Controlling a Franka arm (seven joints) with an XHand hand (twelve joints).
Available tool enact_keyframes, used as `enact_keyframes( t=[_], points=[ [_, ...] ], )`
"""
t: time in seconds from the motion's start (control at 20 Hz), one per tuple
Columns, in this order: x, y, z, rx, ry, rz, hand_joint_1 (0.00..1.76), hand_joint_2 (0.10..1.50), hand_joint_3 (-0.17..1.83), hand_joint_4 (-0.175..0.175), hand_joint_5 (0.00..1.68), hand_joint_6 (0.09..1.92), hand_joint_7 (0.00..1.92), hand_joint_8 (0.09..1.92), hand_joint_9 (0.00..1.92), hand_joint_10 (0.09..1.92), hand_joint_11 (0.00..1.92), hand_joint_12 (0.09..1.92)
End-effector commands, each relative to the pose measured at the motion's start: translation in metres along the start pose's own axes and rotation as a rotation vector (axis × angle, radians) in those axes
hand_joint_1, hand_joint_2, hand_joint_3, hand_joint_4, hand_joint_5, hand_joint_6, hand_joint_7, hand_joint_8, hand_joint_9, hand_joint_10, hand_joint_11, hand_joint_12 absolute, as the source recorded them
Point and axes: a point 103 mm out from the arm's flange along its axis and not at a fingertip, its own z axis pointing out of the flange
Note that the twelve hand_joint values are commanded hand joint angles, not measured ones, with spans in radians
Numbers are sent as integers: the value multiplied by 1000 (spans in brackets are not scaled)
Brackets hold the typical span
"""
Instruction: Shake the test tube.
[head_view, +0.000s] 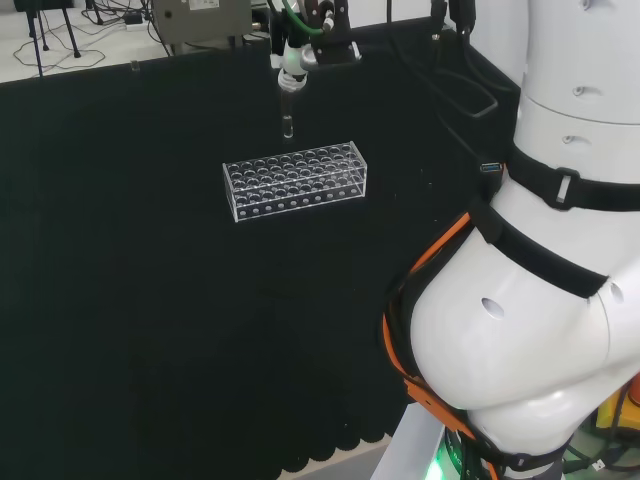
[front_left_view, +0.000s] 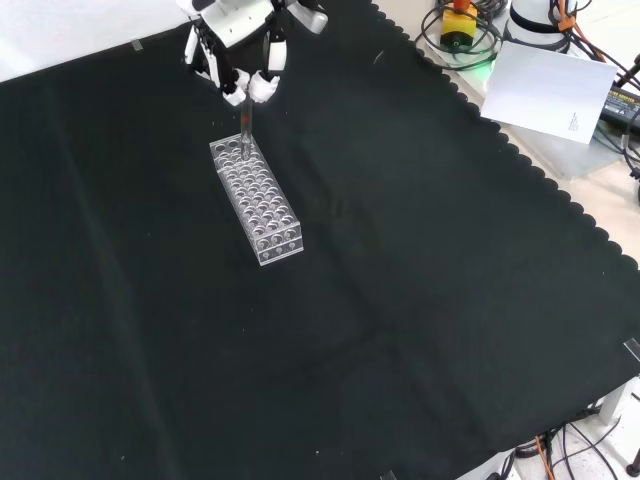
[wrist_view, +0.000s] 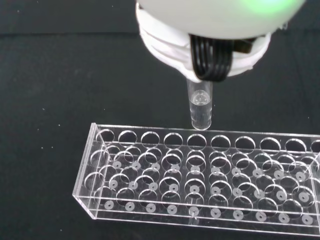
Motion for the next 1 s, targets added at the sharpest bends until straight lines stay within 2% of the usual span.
enact_keyframes(
  t=[0.05, 0.45, 0.85, 1.0],
  points=[
    [-2, -7, -7, -7, 6, -3, 1436, 580, 680, -175, 1378, 442, 1471, 582, 1497, 87, 742, 1198],
    [10, -10, -11, -17, 25, -17, 1436, 577, 683, -175, 1379, 441, 1472, 580, 1499, 87, 742, 1198],
    [51, -5, -14, -27, 48, -93, 1436, 576, 686, -175, 1380, 440, 1473, 580, 1501, 87, 743, 1199],
    [59, -3, -17, -32, 48, -109, 1436, 575, 687, -175, 1381, 440, 1473, 580, 1501, 87, 743, 1199]
  ],
)
